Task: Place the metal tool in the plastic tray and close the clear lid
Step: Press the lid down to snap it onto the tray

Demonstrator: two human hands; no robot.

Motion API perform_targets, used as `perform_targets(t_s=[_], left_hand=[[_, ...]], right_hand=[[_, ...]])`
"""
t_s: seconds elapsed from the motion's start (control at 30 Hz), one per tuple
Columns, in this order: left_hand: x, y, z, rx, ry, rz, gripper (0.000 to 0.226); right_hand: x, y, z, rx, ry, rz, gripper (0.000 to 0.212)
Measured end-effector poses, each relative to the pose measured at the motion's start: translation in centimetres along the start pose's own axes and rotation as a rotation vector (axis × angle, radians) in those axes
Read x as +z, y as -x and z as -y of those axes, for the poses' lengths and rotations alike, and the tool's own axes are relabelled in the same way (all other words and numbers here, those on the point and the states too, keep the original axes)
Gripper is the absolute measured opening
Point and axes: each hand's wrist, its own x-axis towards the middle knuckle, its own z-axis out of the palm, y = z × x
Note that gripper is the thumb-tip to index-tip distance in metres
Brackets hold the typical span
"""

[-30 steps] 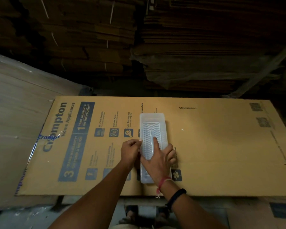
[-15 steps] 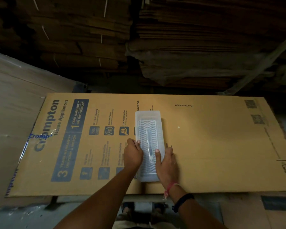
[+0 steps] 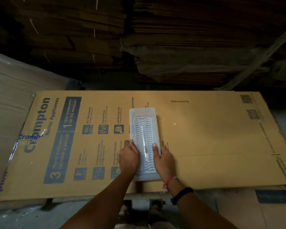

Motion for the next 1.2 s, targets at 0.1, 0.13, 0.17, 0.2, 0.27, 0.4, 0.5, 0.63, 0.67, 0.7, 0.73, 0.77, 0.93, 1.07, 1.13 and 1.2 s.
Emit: perform_targets(t_s=[0.1,0.13,0.17,0.2,0.27,0.4,0.5,0.63,0.67,0.7,0.73,0.77,0.93,1.07,1.13,1.2], left_hand=[[0.1,-0.1,0.3,0.034,0.000,0.017,0.039],[0.1,0.0,0.5,0.045,0.011,0.029,0.039],[0.1,-0.1,0.8,0.056,0.027,0.046,0.040],[-0.1,-0.3,1.1,0.070,0.040,0.062,0.041],[-0.5,-1.1,1.5,0.113,0.040,0.099,0.040],[-1.1,-3.2,0.9,0.157,0.020,0.167,0.026],[-0.7,-5.1,-0.6,0.123,0.057,0.191,0.016],[0.7,-8.8,-3.1,-0.019,0.130,0.123,0.032],[1.1,-9.7,-3.6,-0.047,0.154,0.106,0.038],[1.4,-10.6,-4.0,-0.073,0.181,0.099,0.042],[1.6,-11.3,-4.4,-0.099,0.208,0.097,0.044],[1.8,-11.9,-4.7,-0.127,0.234,0.098,0.044],[2.6,-12.5,-4.8,-0.112,0.231,0.061,0.041],[3.0,-12.6,-4.5,-0.093,0.222,0.044,0.041],[3.0,-12.8,-4.5,-0.090,0.239,0.042,0.039],[2.9,-12.9,-4.4,-0.091,0.251,0.041,0.039]], right_hand=[[-0.6,-3.9,2.7,0.069,-0.111,0.017,0.046],[-0.8,-5.5,3.8,0.076,-0.154,0.017,0.044],[-0.6,-7.2,4.7,0.079,-0.187,0.019,0.043],[-0.5,-8.6,5.6,0.080,-0.212,0.025,0.042],[0.0,-10.9,6.7,0.104,-0.255,0.043,0.041],[0.9,-12.9,7.4,0.146,-0.319,0.033,0.038],[1.5,-12.9,7.3,0.131,-0.334,-0.014,0.037],[1.9,-12.9,7.0,0.094,-0.314,-0.063,0.037],[2.0,-12.9,6.9,0.088,-0.308,-0.070,0.037],[2.0,-13.0,6.9,0.080,-0.300,-0.078,0.037],[2.0,-13.0,6.9,0.072,-0.294,-0.088,0.037],[2.0,-13.1,6.9,0.067,-0.292,-0.096,0.037],[2.2,-13.4,6.9,0.068,-0.290,-0.095,0.036],[2.5,-13.4,6.6,0.072,-0.304,-0.086,0.041],[2.6,-13.6,6.7,0.092,-0.324,-0.064,0.041],[2.6,-13.8,6.7,0.114,-0.352,-0.045,0.040]])
